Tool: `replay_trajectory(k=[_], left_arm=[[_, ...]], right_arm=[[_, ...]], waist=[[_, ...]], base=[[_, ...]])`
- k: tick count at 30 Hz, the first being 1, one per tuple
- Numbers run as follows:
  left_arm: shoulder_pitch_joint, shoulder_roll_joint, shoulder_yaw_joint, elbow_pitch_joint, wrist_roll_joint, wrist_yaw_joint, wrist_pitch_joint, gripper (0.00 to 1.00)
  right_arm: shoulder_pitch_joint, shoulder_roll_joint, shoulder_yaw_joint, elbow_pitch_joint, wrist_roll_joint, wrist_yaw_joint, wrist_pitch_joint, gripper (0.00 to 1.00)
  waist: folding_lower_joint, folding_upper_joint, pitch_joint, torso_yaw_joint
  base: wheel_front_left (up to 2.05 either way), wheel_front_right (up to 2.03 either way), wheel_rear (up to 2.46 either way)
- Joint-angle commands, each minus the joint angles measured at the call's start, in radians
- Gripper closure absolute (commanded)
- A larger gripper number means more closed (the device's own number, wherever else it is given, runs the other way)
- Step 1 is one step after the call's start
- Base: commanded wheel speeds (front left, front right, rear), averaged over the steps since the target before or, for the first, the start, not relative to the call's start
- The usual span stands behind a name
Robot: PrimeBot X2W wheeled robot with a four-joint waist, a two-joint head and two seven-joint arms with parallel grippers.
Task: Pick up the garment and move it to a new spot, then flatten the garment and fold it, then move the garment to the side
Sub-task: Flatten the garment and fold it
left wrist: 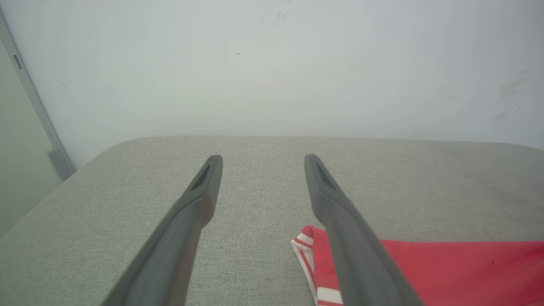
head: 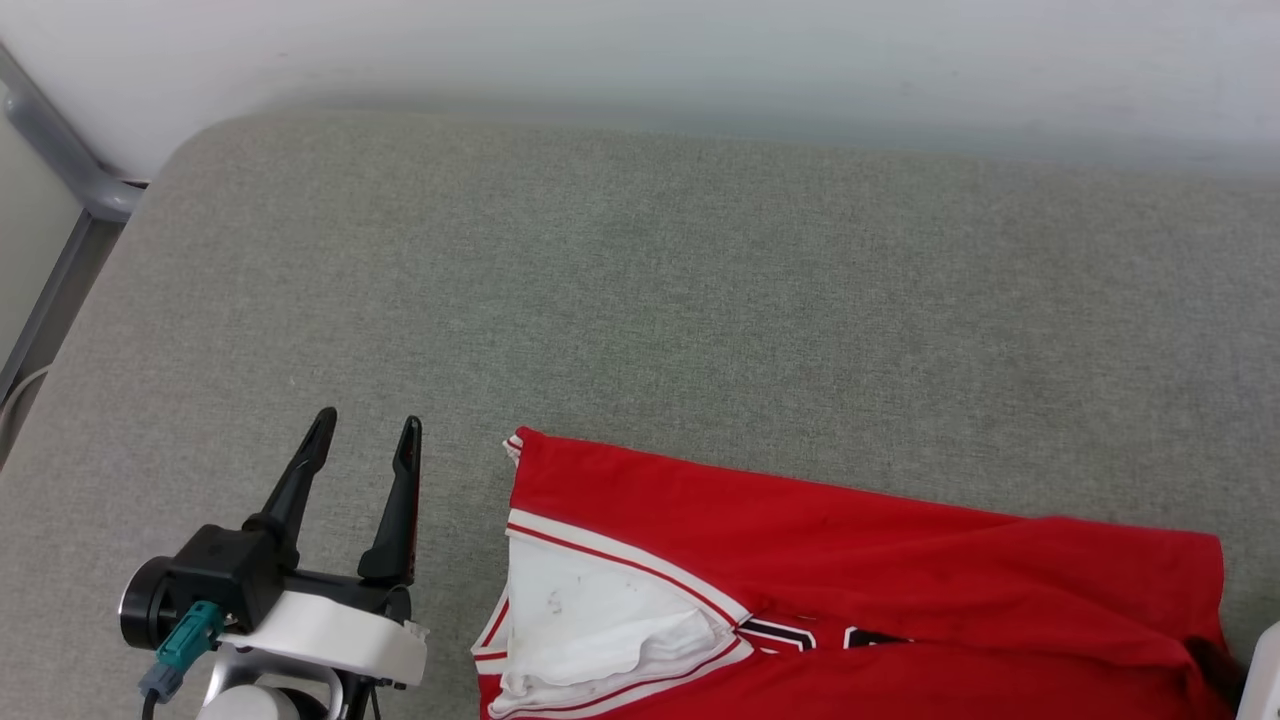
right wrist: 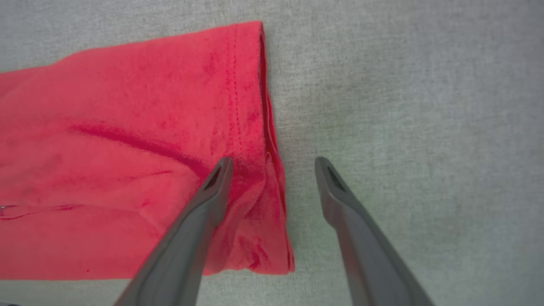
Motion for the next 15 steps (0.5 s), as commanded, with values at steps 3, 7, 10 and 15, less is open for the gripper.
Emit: replay_trajectory(k=[3,7,10,15], left_arm=[[0.01,-0.034,0.038,0.012,0.032,-0.043,-0.007,0.0],[0.005,-0.08,0.093,0.037,0.075,-0.105,-0.006,0.0],[-0.004,-0.101,0.112,0.049,0.095,-0.131,-0.006,0.0],[-0.019,-0.133,0.139,0.066,0.122,-0.164,-0.006,0.0]], right_arm=[[-0.02,0.017,-0.009,0.048,-0.019,-0.001,-0.006,0.0],[-0.026,0.03,0.028,0.127,-0.001,-0.001,-0.02,0.0],[-0.034,0.033,0.04,0.163,0.003,-0.001,-0.038,0.0],[-0.042,0.042,0.086,0.218,0.018,0.001,-0.059,0.0]], waist=[[0.0,-0.0001,0.013,0.006],[0.0,-0.0001,0.031,0.008],[0.0,-0.0001,0.041,0.008],[0.0,-0.0001,0.055,0.01]], base=[[0.0,0.0,0.0],[0.0,0.0,0.0],[0.0,0.0,0.0],[0.0,0.0,0.0]])
